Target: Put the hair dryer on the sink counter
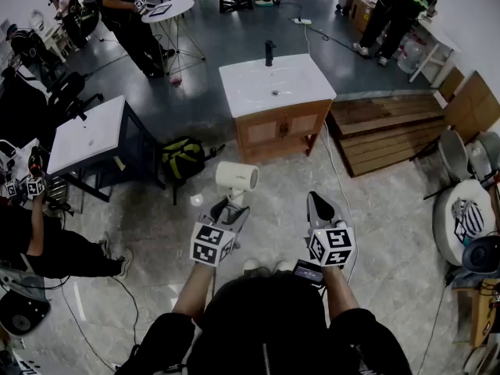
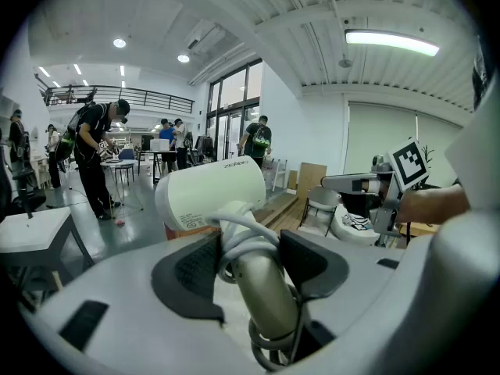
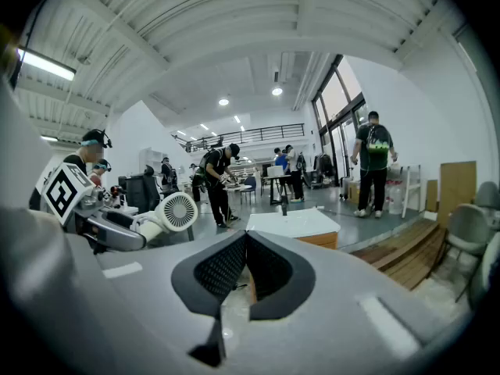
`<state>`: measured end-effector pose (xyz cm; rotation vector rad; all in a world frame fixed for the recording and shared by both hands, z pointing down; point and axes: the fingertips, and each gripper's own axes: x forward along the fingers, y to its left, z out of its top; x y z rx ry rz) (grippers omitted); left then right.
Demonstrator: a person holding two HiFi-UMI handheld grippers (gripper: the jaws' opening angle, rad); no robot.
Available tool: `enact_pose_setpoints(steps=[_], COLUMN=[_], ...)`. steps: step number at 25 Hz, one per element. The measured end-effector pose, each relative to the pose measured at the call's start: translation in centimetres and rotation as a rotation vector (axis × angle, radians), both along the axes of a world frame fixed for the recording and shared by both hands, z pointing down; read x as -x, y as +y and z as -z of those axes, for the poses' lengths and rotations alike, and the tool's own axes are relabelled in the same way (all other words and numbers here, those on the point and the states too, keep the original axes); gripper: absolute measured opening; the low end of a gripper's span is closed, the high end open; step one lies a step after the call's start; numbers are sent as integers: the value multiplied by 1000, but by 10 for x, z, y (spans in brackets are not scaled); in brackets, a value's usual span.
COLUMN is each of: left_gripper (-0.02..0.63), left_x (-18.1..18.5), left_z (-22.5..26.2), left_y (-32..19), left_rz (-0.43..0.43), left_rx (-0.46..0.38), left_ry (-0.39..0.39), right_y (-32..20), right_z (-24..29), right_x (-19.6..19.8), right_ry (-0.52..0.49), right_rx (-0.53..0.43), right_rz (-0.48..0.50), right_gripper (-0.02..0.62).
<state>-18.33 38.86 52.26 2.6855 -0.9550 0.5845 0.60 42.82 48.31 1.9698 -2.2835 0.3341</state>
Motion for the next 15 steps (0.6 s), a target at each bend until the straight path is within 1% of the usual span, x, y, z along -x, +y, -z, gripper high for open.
enact_pose_setpoints(steps=[5, 15], left_gripper=[242, 243], left_x=[3, 14], left_z=[-1, -4], left_y=[1, -3], left_rz=[-5, -9], left_rx=[3, 6], left_ry=[-2, 0], right_y=[2, 0], right_z=[4, 0], right_x=[-4, 5], right_ry=[39, 29], right_rx=[-18, -9], right_rz=[-40, -49], right_gripper=[5, 5])
